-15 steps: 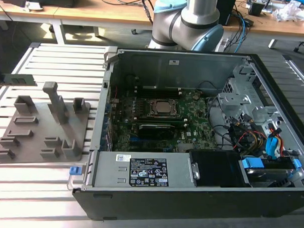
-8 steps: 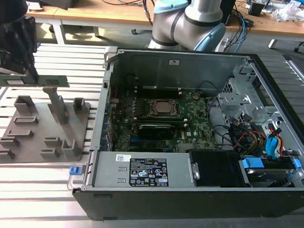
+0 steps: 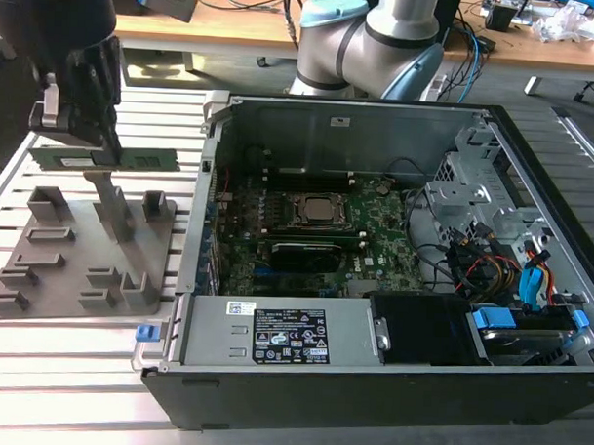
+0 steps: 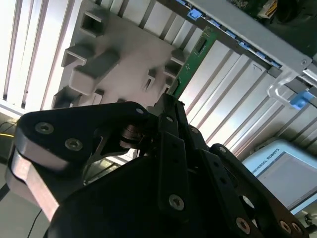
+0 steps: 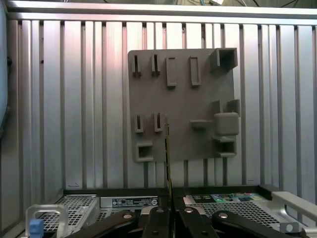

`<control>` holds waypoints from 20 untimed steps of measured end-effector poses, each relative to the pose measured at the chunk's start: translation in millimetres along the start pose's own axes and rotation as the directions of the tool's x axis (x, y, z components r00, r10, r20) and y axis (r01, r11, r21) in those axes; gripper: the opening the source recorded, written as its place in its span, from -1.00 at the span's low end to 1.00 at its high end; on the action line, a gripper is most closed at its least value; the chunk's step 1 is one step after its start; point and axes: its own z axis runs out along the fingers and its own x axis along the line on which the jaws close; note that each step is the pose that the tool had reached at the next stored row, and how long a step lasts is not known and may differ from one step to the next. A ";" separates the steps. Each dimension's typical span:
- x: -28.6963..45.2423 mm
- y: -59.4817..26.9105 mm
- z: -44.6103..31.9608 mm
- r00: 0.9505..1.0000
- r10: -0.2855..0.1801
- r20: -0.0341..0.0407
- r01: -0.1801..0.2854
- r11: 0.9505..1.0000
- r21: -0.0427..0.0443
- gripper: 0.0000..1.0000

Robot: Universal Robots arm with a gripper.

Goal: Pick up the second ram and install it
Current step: 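Pick up the second ram and move it above second insertion slot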

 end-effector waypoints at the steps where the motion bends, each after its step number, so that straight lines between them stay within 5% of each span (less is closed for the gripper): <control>1: 0.0 -5.4 -0.1 1.000 0.000 0.000 0.000 1.000 0.000 -0.73; 8: -0.5 -48.4 -1.3 1.000 0.000 0.000 0.000 1.000 0.000 -0.73; 20: -1.1 -104.2 -2.9 1.000 0.000 0.000 0.000 1.000 0.000 -0.73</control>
